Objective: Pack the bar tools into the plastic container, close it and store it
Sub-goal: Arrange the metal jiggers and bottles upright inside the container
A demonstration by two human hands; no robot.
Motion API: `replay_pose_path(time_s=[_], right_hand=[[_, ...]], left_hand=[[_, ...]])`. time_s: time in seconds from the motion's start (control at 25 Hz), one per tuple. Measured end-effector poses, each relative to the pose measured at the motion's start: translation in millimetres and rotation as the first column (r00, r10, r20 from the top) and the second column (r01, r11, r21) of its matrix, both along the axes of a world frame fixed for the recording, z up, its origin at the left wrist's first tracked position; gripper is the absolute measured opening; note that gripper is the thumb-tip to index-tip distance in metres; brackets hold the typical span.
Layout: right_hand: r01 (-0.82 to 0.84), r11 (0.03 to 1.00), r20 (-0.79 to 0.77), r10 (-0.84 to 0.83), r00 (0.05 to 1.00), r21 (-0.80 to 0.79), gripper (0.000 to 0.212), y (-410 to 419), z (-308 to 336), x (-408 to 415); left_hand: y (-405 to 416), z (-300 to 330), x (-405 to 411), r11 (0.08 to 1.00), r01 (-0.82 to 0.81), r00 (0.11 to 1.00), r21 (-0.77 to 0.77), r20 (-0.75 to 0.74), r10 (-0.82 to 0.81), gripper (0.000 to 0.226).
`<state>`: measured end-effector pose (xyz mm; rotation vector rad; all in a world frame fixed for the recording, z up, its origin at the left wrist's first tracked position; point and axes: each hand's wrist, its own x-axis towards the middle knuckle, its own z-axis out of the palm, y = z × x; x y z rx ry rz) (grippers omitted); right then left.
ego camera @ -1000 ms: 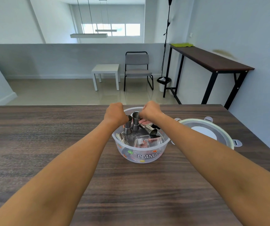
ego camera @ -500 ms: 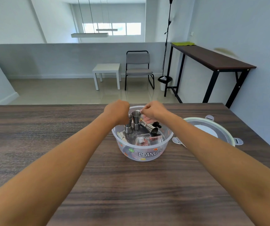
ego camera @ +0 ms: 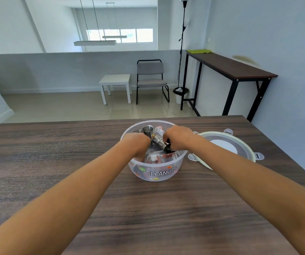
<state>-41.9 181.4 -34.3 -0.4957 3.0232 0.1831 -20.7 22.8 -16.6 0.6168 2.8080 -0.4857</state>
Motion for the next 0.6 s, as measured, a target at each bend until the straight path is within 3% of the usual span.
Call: replay_pose_path(time_s=[0.24,0.6], right_hand=[[0.015,1.000,-0.072,-0.015,0.997,-0.001,0.025,-5.9,-0.1,0.0],[0.031,0.995,-0.209,-0.052,0.976,-0.099,0.018,-8.4,10.0,-0.6]], left_hand=[[-9.3,11.6,-3.4,0.997,0.005,0.999,0.083,-0.042,-0.002,0.025],[-32.7,11.0,-20.8,0.987,-0.006,0.957,0.161,-0.285,0.053,0.015]])
